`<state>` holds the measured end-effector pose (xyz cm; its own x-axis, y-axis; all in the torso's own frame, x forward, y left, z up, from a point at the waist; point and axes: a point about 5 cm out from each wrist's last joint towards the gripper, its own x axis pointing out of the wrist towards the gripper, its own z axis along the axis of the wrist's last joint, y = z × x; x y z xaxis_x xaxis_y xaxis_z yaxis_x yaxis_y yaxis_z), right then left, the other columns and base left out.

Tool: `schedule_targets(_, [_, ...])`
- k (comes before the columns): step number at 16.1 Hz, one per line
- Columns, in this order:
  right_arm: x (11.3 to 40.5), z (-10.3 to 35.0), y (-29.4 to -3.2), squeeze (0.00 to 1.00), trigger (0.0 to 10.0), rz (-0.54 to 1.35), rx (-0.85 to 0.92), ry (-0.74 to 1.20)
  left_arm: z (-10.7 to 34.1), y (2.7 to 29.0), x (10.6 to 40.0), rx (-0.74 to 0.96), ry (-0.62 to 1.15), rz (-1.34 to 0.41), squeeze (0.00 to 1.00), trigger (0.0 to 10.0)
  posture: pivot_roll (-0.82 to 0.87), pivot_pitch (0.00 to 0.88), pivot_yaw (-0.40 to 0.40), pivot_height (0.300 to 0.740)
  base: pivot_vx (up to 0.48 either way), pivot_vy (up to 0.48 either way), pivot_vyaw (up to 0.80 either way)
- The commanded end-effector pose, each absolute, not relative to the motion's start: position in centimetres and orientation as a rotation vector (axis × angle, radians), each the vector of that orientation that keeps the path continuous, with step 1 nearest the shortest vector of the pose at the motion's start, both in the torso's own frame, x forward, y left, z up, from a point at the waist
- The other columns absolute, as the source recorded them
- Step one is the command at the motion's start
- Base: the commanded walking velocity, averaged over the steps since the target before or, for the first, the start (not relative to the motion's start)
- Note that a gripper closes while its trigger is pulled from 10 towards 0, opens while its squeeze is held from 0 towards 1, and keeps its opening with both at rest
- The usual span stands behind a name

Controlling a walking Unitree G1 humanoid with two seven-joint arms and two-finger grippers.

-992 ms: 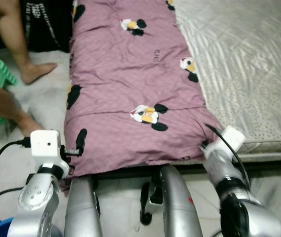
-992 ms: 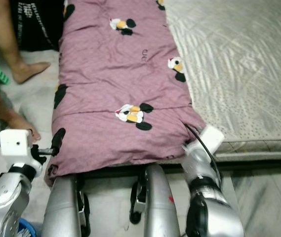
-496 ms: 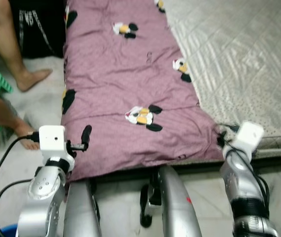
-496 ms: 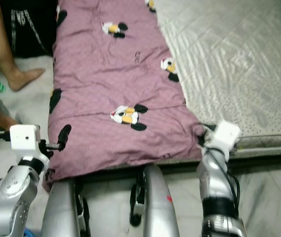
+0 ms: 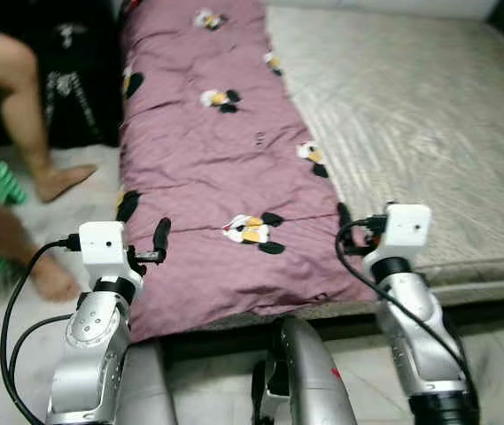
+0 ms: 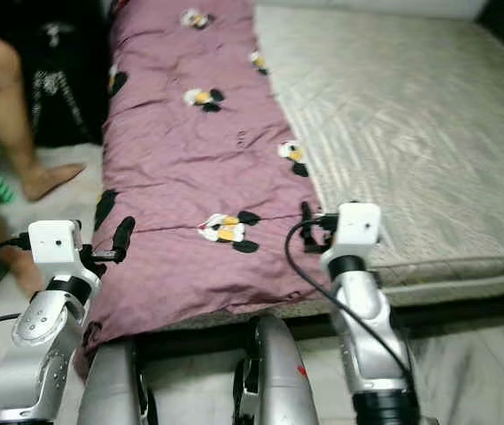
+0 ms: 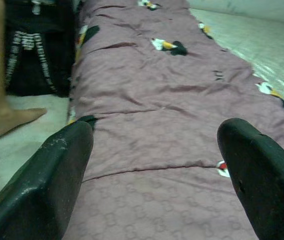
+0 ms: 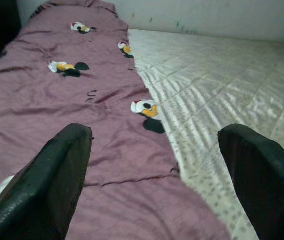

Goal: Clean up the room

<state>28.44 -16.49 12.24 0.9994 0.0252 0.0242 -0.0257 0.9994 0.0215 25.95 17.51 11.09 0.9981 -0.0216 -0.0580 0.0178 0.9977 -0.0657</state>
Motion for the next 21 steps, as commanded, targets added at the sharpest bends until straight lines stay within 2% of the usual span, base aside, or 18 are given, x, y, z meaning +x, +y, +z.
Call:
schedule_targets(1, [28.3,13.0,-16.3,0.0,10.0,0.052,0.043,-0.037,11.2,16.9,26.2,-0.075,0.048,-0.036,0.0,10.0,0.0,0.052,-0.084,0.596,0.0,0.0,0.0])
schedule_targets(13, [29.4,13.6,-16.4,0.0,10.0,0.022,0.034,-0.023,11.0,16.7,26.4,-0.068,0.031,-0.044,0.0,10.0,0.0,0.062,-0.084,0.74,0.0,0.0,0.0])
schedule_targets(21, [29.5,13.5,-16.3,0.0,10.0,0.021,0.031,-0.024,10.6,17.1,26.6,-0.075,0.076,0.029,0.0,10.0,0.0,0.071,-0.083,0.74,0.0,0.0,0.0])
